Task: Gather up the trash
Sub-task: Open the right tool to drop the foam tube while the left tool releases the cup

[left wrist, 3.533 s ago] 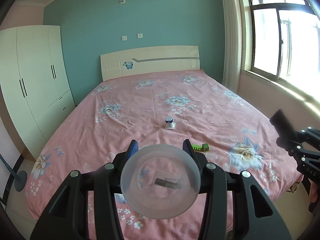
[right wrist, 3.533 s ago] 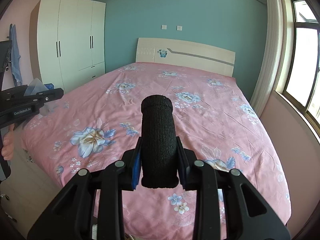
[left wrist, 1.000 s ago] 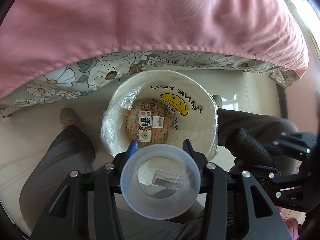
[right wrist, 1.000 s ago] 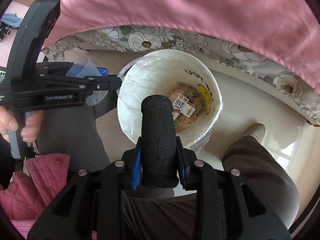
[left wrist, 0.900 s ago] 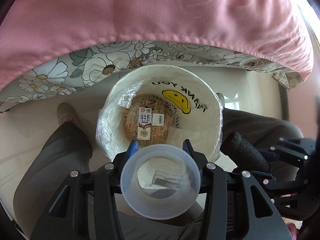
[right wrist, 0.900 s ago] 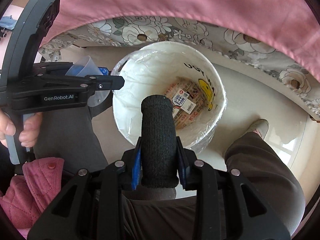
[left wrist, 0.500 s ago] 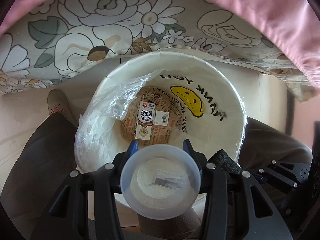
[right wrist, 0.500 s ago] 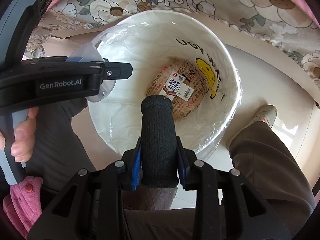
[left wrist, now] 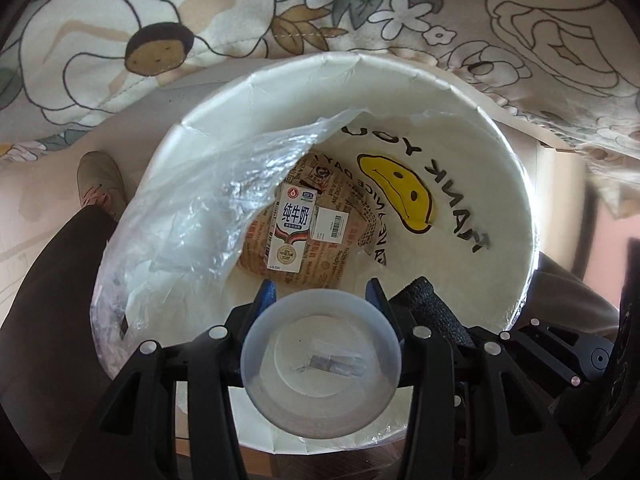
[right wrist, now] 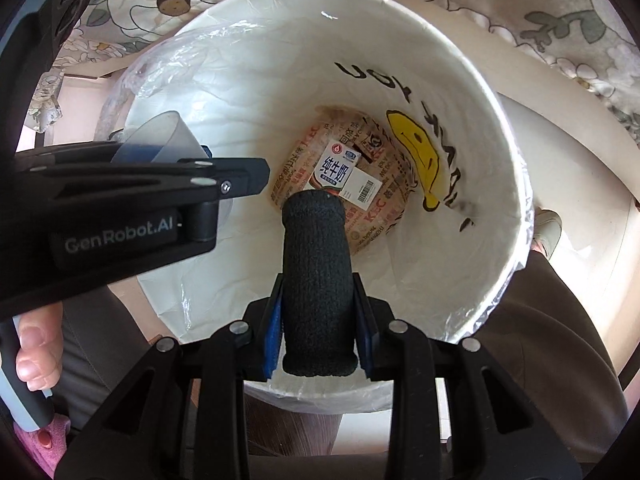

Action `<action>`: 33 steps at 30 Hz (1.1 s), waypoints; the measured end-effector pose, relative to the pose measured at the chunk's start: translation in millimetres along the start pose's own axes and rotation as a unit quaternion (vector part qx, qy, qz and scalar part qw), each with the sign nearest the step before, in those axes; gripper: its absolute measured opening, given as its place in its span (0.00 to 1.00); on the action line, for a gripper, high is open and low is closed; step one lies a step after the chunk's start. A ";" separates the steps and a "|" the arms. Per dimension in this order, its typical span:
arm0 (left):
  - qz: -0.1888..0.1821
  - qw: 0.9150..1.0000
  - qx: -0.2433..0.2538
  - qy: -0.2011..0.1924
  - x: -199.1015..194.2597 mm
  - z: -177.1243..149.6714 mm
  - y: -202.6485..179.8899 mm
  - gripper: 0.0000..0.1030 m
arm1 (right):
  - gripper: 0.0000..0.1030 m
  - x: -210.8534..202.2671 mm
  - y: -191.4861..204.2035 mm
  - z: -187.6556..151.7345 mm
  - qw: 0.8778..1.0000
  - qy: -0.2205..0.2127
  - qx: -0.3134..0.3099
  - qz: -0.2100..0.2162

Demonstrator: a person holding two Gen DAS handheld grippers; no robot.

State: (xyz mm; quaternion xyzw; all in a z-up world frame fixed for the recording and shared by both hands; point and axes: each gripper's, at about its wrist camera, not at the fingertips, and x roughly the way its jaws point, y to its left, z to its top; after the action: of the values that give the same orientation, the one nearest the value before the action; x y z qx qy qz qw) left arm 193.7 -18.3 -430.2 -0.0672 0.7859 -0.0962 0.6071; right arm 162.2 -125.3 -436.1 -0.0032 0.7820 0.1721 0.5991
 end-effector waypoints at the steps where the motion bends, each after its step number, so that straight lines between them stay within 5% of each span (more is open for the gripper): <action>1: 0.000 1.000 -0.001 0.003 1.8 0.6 1.0 0.48 | 0.31 2.0 -0.4 0.7 1.000 0.001 -0.001 -0.001; 17: -0.006 1.000 -0.012 0.008 0.8 1.8 -3.6 0.53 | 0.36 9.0 -0.4 2.7 1.000 -0.001 -0.005 -0.001; 33: -0.010 0.999 0.022 -0.036 -52.6 -26.1 -25.1 0.53 | 0.36 -54.6 10.1 -38.4 0.998 -0.052 -0.038 -0.015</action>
State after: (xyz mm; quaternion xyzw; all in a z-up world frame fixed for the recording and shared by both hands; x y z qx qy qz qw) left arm 181.5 -29.3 -368.5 -0.0652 0.7602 -0.1177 0.6357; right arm 139.5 -137.3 -373.6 -0.0293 0.7425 0.1926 0.6409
